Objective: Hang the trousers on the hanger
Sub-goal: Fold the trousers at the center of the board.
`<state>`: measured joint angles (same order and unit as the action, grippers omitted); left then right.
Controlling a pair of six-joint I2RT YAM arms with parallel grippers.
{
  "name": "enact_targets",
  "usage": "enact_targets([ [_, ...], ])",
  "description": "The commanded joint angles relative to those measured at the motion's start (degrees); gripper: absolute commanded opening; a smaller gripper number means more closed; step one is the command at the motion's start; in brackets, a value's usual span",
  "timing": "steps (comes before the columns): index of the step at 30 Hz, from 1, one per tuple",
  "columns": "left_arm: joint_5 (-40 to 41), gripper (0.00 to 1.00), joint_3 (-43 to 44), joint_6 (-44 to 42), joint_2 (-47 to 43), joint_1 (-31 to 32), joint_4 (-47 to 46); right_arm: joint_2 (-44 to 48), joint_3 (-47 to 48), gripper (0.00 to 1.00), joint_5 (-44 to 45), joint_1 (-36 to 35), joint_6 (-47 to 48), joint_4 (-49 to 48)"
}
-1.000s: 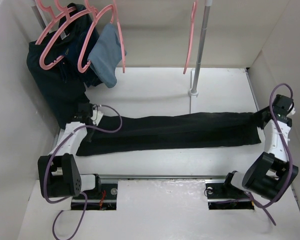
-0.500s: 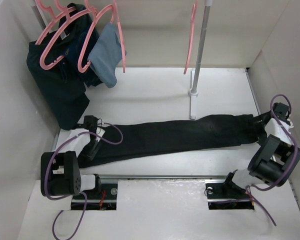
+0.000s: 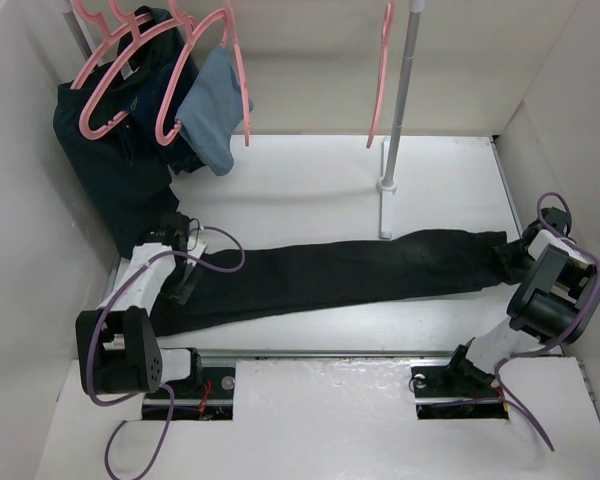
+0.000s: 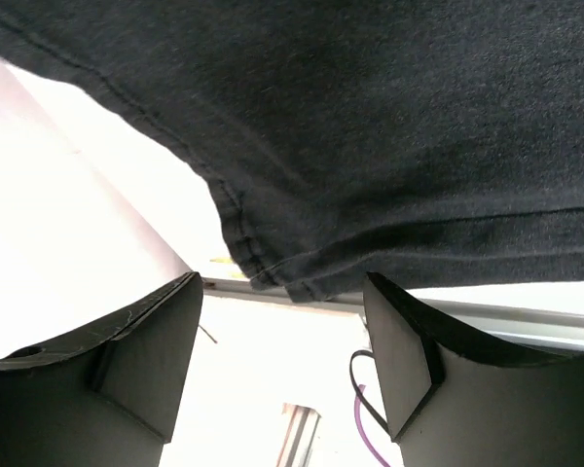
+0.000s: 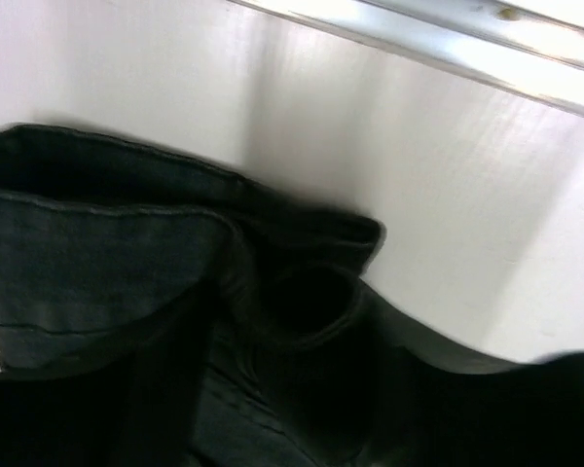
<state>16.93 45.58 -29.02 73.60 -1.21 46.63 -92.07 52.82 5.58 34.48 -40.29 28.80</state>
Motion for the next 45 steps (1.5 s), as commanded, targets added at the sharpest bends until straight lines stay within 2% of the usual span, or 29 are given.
enact_targets([
  [1,-0.49,0.64,3.45,0.80,-1.88,-0.02,4.07,-2.15,1.24,0.57,-1.71,0.06,-1.89,-1.11],
  [2,-0.49,0.64,3.46,0.80,-1.88,-0.02,4.08,-2.15,0.71,0.48,-3.11,0.06,-1.89,-2.85],
  [5,-0.49,0.64,4.60,0.80,-1.88,-0.02,4.08,-1.62,0.19,0.00,-3.12,0.06,-1.89,-3.75],
  [11,-2.60,0.69,6.44,0.19,-2.94,-2.29,4.61,5.13,-0.96,0.00,-3.65,0.06,-1.89,-6.64],
  [14,-3.22,0.69,7.76,0.19,-2.94,-2.30,4.61,11.90,3.59,0.00,-2.95,0.06,-1.89,-5.25],
  [17,-5.58,0.70,8.29,0.71,-2.41,-2.30,2.50,17.86,10.45,0.00,3.62,-3.44,-0.23,-2.00],
  [18,-7.07,0.70,8.29,0.71,-1.54,-2.30,1.98,19.20,12.12,0.00,8.52,-5.02,0.38,-1.21],
  [19,-7.61,0.70,8.29,1.32,-0.84,-2.30,1.28,20.43,14.83,0.00,10.65,-8.17,1.00,-0.68],
  [25,-7.61,0.70,7.68,5.36,4.44,2.44,-0.66,29.49,20.12,0.00,26.19,-20.05,7.59,-1.37],
  [28,-9.10,0.70,7.68,7.03,5.75,5.34,-2.42,32.04,22.76,0.00,31.57,-28.92,13.03,-3.92],
  [29,-10.76,0.70,7.68,7.91,6.28,6.13,-3.03,32.04,23.29,0.00,35.51,-34.60,14.27,-3.92],
  [32,-12.09,0.71,8.29,9.32,9.09,8.77,-4.35,33.36,23.91,0.00,42.29,-43.76,15.77,-3.67],
  [33,-11.57,0.71,8.29,10.37,9.80,8.77,-5.40,34.23,23.13,0.00,43.79,-50.23,15.77,-3.66],
  [34,-10.35,0.71,8.29,10.99,11.20,9.55,-6.02,35.63,22.42,0.00,45.81,-53.69,15.77,-2.88],
  [35,-8.86,0.71,8.29,11.00,11.91,9.56,-6.03,36.52,21.55,0.00,48.27,-57.38,14.90,-2.26],
  [36,-5.88,0.71,7.60,11.52,12.44,9.56,-6.72,37.48,20.58,0.00,52.90,-64.73,14.37,-2.25],
  [39,-1.82,0.71,5.40,11.52,12.44,9.56,-8.22,41.09,17.33,0.00,56.90,-74.44,13.49,-2.25],
  [40,-1.81,0.71,4.70,11.52,12.44,9.56,-8.75,41.62,16.71,0.00,57.78,-79.78,12.96,-2.25],
  [45,-1.81,0.74,4.16,9.77,11.91,6.23,-9.37,42.76,14.42,0.00,64.81,-93.87,9.27,2.13],
])
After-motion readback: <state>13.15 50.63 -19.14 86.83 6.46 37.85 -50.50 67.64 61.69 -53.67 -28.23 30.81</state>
